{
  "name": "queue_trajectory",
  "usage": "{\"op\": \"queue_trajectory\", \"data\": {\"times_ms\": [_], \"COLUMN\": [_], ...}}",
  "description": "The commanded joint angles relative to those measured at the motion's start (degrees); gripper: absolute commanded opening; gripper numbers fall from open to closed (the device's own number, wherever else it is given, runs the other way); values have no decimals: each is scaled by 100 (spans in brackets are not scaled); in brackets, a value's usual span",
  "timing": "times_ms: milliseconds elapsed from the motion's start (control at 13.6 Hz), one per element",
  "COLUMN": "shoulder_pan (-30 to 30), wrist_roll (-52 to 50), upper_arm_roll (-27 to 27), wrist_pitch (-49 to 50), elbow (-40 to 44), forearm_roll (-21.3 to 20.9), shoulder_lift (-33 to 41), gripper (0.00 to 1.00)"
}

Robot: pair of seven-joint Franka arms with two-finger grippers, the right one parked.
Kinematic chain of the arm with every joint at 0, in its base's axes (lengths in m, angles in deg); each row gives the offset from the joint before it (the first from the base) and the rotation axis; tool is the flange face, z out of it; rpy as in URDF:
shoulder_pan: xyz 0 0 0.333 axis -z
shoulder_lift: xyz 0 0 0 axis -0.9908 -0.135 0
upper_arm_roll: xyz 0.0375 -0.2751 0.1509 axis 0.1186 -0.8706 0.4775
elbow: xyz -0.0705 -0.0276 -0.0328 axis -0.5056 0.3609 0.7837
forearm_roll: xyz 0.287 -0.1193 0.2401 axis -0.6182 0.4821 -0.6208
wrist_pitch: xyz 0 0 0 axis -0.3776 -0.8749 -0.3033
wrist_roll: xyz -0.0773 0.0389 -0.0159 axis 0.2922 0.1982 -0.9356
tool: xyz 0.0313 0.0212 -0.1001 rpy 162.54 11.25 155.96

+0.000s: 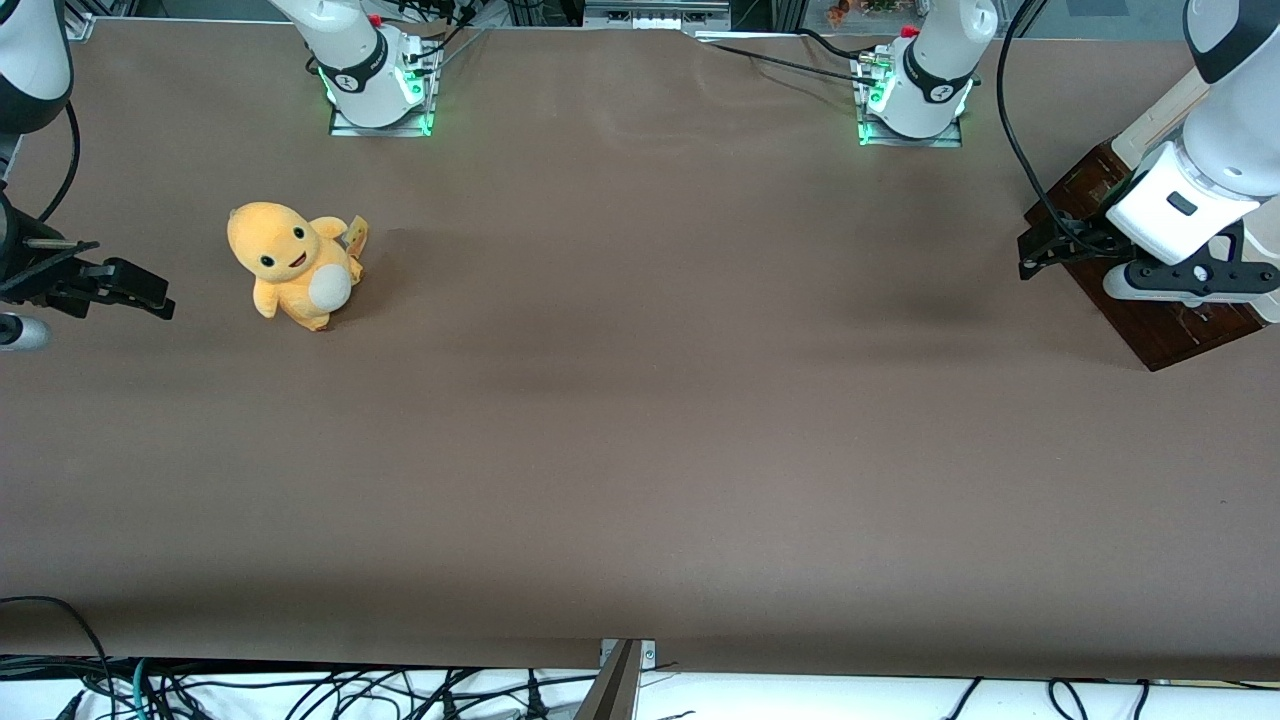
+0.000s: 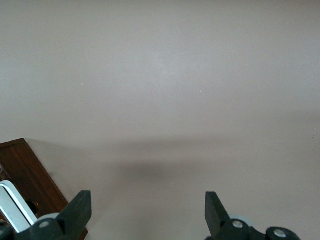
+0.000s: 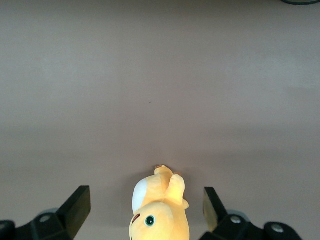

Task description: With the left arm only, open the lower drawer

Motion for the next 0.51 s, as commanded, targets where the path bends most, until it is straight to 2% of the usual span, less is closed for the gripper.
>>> {"op": "queue_trajectory", "data": {"times_ms": [0, 440], "shoulder_pan": [7, 34], "wrist_roll": [74, 118], "upper_arm_roll": [-4, -12], "wrist_pitch": [133, 142], "elbow": [286, 365], "forearm_roll": [35, -1], "shoulder_lift": [-128, -146], "gripper": [100, 100]}}
